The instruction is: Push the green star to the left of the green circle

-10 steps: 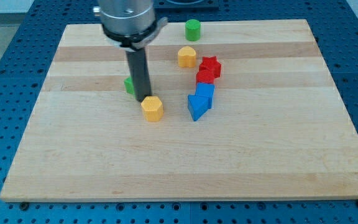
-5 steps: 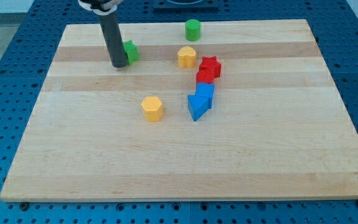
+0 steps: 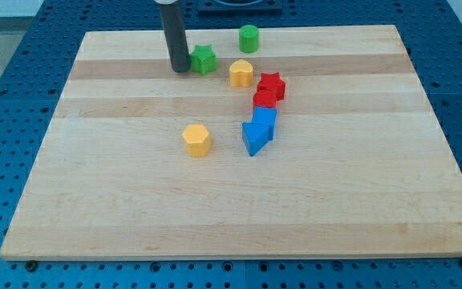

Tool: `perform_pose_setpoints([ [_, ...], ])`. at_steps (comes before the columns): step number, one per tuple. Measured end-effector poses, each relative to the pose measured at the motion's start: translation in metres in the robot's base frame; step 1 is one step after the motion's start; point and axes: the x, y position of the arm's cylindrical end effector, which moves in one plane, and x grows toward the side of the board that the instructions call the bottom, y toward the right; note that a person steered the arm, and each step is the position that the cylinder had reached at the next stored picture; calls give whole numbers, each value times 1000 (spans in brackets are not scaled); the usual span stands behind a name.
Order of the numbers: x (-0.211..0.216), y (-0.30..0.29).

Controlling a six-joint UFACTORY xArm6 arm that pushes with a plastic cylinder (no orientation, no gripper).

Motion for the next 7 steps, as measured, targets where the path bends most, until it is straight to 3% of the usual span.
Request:
perform_pose_setpoints([
  [2,14,23],
  [7,-42,29],
])
